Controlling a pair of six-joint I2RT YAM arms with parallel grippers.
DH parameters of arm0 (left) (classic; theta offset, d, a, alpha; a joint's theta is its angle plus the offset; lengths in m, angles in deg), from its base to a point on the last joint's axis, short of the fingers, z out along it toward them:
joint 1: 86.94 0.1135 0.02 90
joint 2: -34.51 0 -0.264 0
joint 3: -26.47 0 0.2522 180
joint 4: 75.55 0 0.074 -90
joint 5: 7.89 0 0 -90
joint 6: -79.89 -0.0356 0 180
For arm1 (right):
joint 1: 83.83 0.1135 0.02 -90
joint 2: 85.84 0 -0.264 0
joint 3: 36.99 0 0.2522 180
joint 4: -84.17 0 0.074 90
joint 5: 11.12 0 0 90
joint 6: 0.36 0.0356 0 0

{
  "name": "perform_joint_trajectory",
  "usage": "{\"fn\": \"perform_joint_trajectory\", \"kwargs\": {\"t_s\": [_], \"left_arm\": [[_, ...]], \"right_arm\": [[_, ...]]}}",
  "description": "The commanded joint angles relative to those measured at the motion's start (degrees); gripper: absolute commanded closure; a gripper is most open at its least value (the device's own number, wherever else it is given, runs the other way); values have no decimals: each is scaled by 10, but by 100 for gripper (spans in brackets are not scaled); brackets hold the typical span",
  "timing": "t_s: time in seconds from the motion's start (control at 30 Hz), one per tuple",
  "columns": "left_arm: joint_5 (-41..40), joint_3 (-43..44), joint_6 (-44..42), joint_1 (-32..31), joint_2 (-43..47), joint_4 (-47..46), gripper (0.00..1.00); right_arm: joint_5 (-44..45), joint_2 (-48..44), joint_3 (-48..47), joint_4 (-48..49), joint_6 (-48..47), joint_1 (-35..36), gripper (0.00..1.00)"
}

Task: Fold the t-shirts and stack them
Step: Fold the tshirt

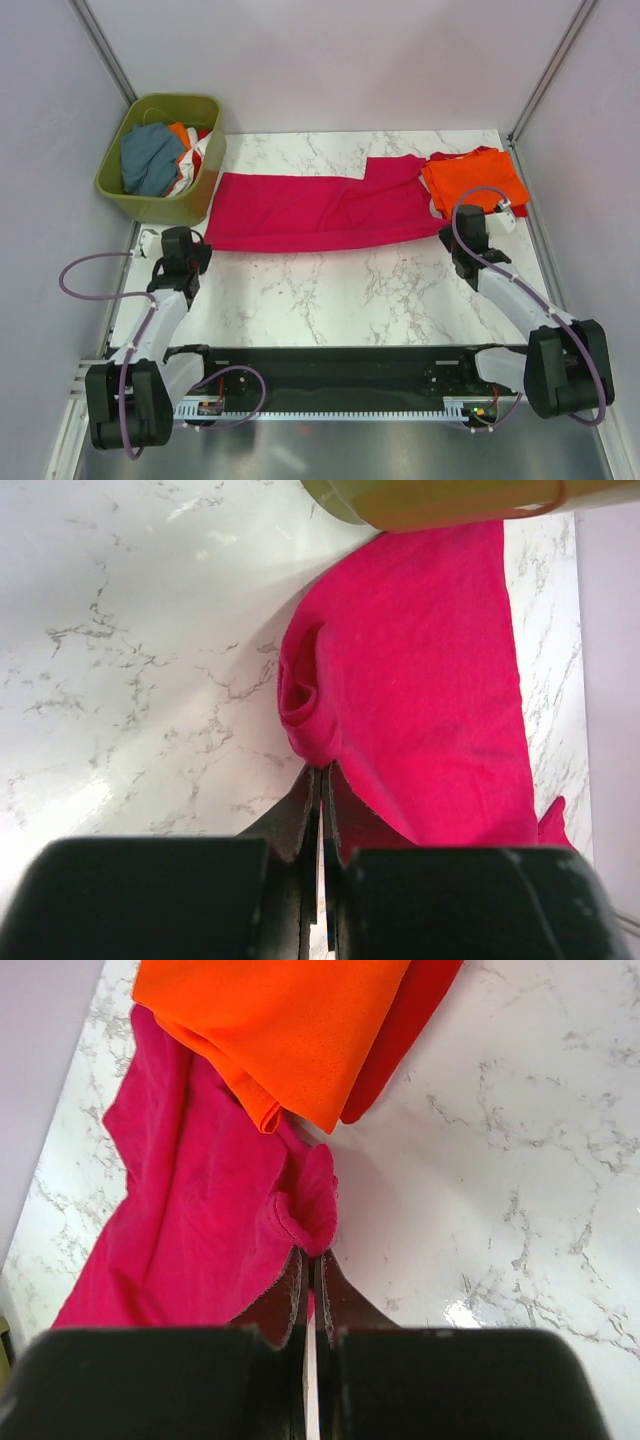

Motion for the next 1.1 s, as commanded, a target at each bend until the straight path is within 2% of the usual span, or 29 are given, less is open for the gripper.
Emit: {"fn": "perform_joint_trajectory", "kwargs": {"t_s": [0.0,0.3,0.4,0.5,0.67,0.9,1.07], "left_arm": [[-17,16,-31,3,26,24,98],[-28,104,-57,3,104,115,98],[-29,175,-69,3,133,160,98],[-26,269,-83,3,161,205,98],[-16,370,-96,3,184,257,98],[-18,481,-97,3,129,276,98],[-4,510,-83,3,53,267,98]], "right_arm": [[27,-59,0,-16,-16,-1,100],[33,-133,-86,-63,-84,-1,100],[13,-148,-170,-103,-112,-1,100],[-4,-178,-226,-121,-136,-2,100],[-17,-221,-313,-142,-177,-2,100],[2,-192,-429,-170,-198,-2,100],[-3,-122,-471,-173,-199,-1,100]]}}
